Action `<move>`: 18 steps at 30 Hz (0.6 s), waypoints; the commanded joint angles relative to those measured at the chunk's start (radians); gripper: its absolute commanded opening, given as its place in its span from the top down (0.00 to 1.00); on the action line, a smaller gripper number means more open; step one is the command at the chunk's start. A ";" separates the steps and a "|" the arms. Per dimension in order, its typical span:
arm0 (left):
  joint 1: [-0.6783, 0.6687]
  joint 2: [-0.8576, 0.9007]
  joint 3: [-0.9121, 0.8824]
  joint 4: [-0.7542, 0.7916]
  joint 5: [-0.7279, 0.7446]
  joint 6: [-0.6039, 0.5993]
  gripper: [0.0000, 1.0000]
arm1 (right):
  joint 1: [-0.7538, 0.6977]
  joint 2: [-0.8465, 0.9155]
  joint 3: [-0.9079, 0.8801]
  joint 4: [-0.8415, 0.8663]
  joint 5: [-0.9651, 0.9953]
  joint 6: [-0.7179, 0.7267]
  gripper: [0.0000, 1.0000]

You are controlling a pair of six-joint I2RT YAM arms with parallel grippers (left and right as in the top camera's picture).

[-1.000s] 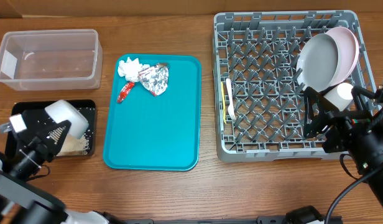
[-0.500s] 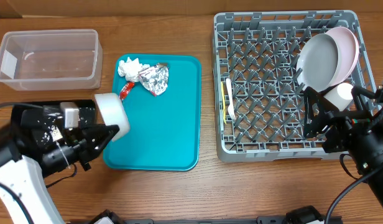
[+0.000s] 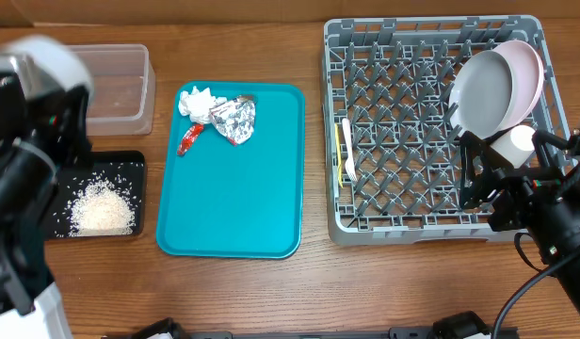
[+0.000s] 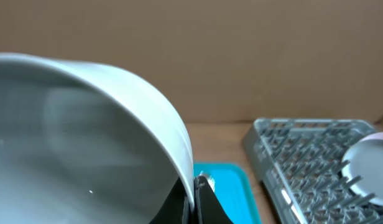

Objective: Sort waste into correct bins and load items into the dishwasher rack
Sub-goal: 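Tip the bowl with the left gripper to pour rice onto the black tray, then carry the empty bowl with the left gripper over the dish rack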

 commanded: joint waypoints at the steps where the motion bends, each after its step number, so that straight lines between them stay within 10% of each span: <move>1: -0.124 0.103 0.008 0.050 -0.029 -0.032 0.96 | -0.005 -0.006 0.001 0.005 0.008 0.000 0.00; 12: -0.669 0.546 0.006 -0.285 -0.636 -0.064 0.96 | -0.005 -0.006 0.001 0.005 0.008 0.000 0.00; 18: -0.789 0.779 0.001 -0.307 -0.558 -0.166 0.96 | -0.005 -0.006 0.001 0.005 0.007 0.000 0.00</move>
